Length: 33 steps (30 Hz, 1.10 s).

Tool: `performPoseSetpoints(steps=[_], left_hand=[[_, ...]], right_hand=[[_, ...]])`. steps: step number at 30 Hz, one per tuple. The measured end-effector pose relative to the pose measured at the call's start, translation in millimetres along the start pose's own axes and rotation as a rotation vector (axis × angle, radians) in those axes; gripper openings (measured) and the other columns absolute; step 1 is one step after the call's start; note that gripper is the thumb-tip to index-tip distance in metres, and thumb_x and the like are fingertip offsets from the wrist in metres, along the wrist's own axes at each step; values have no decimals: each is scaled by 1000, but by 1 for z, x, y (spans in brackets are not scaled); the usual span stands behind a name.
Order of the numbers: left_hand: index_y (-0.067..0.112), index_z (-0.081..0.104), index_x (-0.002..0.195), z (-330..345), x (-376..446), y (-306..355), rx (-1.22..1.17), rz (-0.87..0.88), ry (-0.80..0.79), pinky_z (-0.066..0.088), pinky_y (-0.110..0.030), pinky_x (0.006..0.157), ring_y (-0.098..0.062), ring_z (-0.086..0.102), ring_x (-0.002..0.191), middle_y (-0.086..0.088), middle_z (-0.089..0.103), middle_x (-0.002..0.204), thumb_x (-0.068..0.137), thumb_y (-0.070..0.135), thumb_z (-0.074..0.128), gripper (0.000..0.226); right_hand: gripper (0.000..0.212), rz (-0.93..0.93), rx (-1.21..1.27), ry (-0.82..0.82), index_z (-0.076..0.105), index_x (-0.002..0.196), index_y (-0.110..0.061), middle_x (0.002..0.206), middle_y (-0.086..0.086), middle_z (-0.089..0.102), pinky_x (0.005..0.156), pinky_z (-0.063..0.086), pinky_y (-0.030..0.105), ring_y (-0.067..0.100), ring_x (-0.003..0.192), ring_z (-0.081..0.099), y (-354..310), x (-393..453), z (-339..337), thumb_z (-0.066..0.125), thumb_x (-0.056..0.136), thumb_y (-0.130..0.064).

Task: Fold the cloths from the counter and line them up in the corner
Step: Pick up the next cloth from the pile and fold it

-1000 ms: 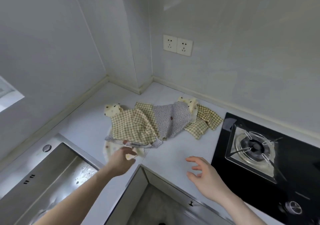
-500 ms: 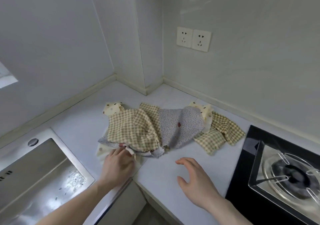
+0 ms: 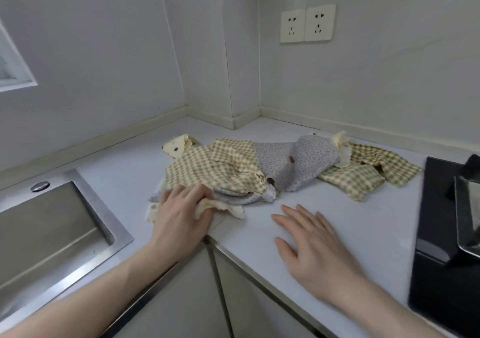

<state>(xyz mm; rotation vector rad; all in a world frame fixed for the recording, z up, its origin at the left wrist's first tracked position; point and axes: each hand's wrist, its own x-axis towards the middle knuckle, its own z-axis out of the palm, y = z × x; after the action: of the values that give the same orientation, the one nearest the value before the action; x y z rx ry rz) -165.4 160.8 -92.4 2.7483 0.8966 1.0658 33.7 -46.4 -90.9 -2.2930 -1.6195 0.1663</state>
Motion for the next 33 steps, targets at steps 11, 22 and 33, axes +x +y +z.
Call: performPoseSetpoints(steps=[11,22,33], left_hand=[[26,70,106,-53,34,29,-56,62,94,38,-40,92,-25,62,105,9,70,106,93,28,49,25],[33,70,100,-175,70,135,-142,223,190,54,-35,69,-18,67,82,12,73,87,100,36,52,19],[13,54,78,-201,36,222,-691,253,-367,42,-31,64,-16,52,66,3,49,64,107,32,47,36]], right_hand=[[44,179,148,196,55,141,-26,148,-12,48,116,32,25,10,137,46,-28,-48,-3,52,100,-38],[57,296,461,296,49,140,-35,132,-17,56,96,46,25,7,123,54,-69,-129,-79,72,90,-47],[81,271,818,269,51,145,-41,131,-16,67,100,49,33,4,122,63,-58,-186,-142,81,74,-66]])
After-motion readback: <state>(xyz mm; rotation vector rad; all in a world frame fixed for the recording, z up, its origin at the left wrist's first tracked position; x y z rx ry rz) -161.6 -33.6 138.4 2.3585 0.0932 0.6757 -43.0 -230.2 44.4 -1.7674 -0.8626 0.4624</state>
